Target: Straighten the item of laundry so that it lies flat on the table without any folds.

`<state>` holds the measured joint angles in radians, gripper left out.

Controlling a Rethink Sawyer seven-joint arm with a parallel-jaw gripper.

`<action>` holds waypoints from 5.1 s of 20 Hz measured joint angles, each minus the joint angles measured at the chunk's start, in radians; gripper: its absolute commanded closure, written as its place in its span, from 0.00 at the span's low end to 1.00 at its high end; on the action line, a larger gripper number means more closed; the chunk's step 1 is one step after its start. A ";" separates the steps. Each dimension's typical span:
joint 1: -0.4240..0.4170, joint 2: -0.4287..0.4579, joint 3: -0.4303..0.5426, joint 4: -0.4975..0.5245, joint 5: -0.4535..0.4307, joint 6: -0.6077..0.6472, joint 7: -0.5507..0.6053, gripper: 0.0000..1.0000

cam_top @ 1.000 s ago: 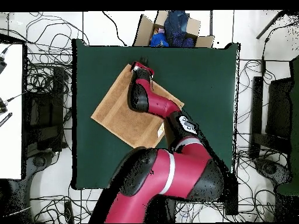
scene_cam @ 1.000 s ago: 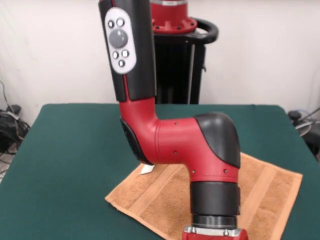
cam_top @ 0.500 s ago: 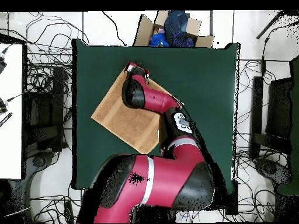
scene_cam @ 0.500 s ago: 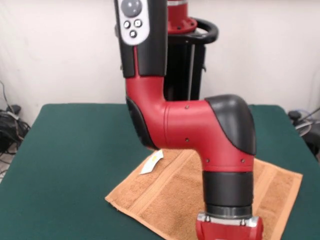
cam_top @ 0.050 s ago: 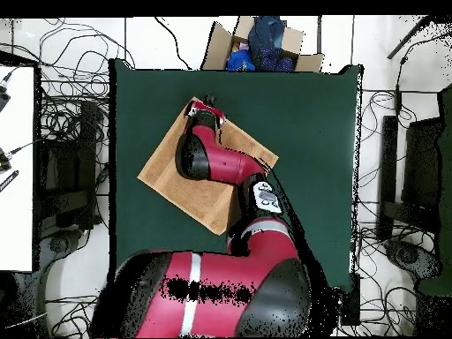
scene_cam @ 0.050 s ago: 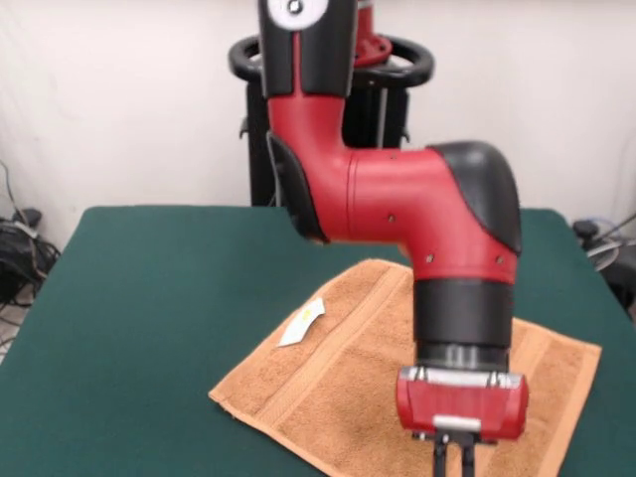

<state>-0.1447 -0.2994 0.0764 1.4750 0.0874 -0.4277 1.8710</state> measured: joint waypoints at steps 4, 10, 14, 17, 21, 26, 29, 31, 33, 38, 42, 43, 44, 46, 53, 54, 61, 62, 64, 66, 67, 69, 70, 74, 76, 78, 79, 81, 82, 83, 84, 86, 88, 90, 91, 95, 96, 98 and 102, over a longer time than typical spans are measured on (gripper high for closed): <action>0.034 -0.035 -0.028 0.058 0.010 -0.069 0.000 1.00; 0.063 -0.081 -0.033 0.131 0.011 -0.052 0.000 1.00; 0.073 -0.098 -0.034 0.157 0.011 0.020 0.000 1.00; 0.087 -0.099 -0.051 0.158 0.018 0.105 0.000 1.00; 0.133 -0.098 -0.115 0.158 0.032 0.276 0.000 1.00; 0.205 -0.099 -0.203 0.158 0.032 0.512 0.000 1.00; 0.240 -0.099 -0.246 0.158 0.032 0.623 0.000 1.00; 0.258 -0.102 -0.272 0.158 0.032 0.664 0.000 1.00; 0.269 -0.105 -0.290 0.158 0.031 0.683 0.000 1.00; 0.280 -0.121 -0.328 0.158 0.026 0.684 0.000 1.00; 0.287 -0.127 -0.360 0.158 0.026 0.693 0.000 1.00; 0.292 -0.126 -0.377 0.158 0.026 0.708 0.000 1.00; 0.292 -0.126 -0.382 0.158 0.026 0.714 0.000 1.00; 0.293 -0.126 -0.394 0.158 0.026 0.736 0.000 1.00; 0.288 -0.121 -0.406 0.158 0.026 0.852 0.000 1.00; 0.286 -0.119 -0.406 0.158 0.026 0.867 0.000 1.00; 0.255 -0.115 -0.401 0.158 0.026 0.924 0.000 1.00; 0.248 -0.114 -0.400 0.158 0.026 0.926 0.000 1.00; 0.236 -0.110 -0.398 0.158 0.026 0.926 0.000 1.00; 0.218 -0.101 -0.394 0.158 0.026 0.926 0.000 1.00; 0.212 -0.097 -0.393 0.158 0.026 0.926 0.000 1.00; 0.200 -0.091 -0.391 0.158 0.026 0.926 0.000 1.00; 0.192 -0.088 -0.390 0.158 0.026 0.926 0.000 1.00; 0.163 -0.082 -0.377 0.160 0.026 0.926 0.000 1.00; 0.141 -0.080 -0.360 0.168 0.026 0.925 0.000 1.00; 0.131 -0.079 -0.351 0.176 0.026 0.925 0.000 1.00; 0.126 -0.079 -0.346 0.180 0.026 0.925 0.000 1.00; 0.112 -0.077 -0.325 0.196 0.026 0.925 0.000 1.00; 0.108 -0.076 -0.317 0.201 0.026 0.925 0.000 1.00; 0.103 -0.076 -0.308 0.209 0.026 0.925 0.000 1.00; 0.099 -0.076 -0.300 0.216 0.026 0.925 0.000 1.00; 0.089 -0.076 -0.284 0.232 0.027 0.925 0.000 1.00; 0.084 -0.076 -0.273 0.245 0.026 0.925 0.000 1.00; 0.076 -0.076 -0.256 0.267 0.027 0.925 0.000 1.00; 0.075 -0.076 -0.251 0.273 0.026 0.925 0.000 1.00; 0.071 -0.075 -0.229 0.302 0.027 0.925 0.000 1.00; 0.071 -0.074 -0.227 0.306 0.027 0.925 0.000 1.00; 0.071 -0.070 -0.221 0.315 0.027 0.925 0.000 1.00; 0.070 -0.058 -0.204 0.320 0.027 0.920 0.000 1.00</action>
<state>-0.0743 -0.3573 -0.1274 1.7953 0.1141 0.4925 1.8712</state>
